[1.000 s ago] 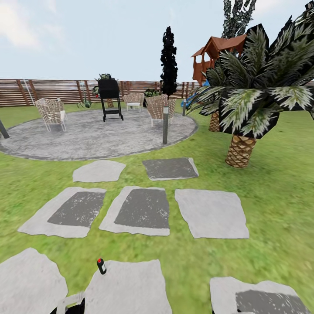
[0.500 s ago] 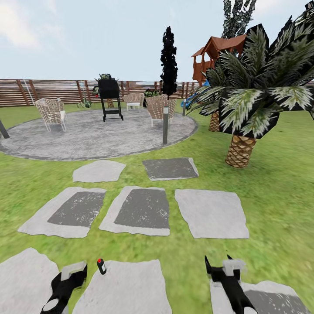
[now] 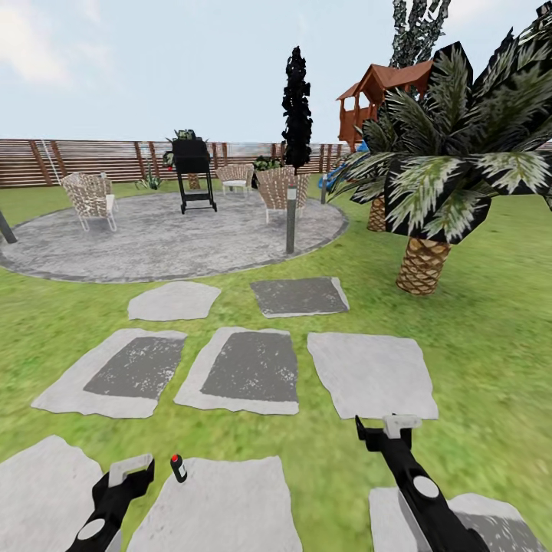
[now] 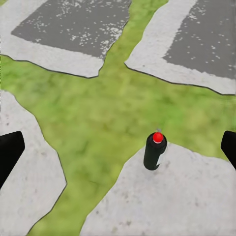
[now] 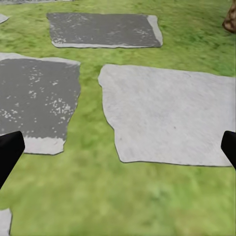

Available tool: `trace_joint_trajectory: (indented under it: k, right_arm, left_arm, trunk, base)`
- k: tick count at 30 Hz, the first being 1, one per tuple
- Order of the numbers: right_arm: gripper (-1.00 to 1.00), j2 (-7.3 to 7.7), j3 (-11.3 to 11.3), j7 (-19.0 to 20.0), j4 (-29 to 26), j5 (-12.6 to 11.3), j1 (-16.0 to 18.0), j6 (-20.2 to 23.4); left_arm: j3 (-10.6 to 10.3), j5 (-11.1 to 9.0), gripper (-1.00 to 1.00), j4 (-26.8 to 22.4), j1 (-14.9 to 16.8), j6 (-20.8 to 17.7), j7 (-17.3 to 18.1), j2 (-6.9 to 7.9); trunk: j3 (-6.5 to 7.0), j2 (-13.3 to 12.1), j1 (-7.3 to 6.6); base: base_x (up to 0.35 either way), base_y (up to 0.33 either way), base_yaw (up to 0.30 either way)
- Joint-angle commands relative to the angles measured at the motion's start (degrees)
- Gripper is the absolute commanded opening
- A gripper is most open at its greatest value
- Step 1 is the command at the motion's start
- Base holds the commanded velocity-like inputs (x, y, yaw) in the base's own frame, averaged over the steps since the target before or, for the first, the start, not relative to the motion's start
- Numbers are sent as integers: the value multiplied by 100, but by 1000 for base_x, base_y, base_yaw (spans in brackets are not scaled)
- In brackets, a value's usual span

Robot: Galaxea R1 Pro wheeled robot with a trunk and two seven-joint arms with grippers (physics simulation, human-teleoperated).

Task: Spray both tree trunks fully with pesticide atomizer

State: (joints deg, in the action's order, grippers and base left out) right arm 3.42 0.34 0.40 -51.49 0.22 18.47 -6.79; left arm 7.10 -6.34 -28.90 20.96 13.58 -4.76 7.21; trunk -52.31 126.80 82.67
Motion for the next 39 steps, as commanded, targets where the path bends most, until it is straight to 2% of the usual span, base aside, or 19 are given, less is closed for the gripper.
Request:
trace_joint_trajectory:
  k: [1,16,31,39]
  right_arm:
    - [100,7,-3,-2,-13,-2,3,4]
    - [100,-7,-2,-16,25,5,8,11]
    - [100,-16,1,-23,16,5,8,17]
    - [100,-16,1,-18,8,-4,8,11]
  left_arm:
    - [1,1,100,-4,-8,11,1,2]
    - [-67,18,100,1,-11,28,1,0]
    - [-14,17,100,5,2,38,1,17]
    - [-63,18,100,-8,-4,47,31,17]
  trunk:
    - [0,0,0]
    - [-29,0,0]
    - [-30,0,0]
    - [-30,0,0]
  base:
    - [0,0,0]
    - [181,-131,161]
    - [249,-161,14]
    - [47,-3,0]
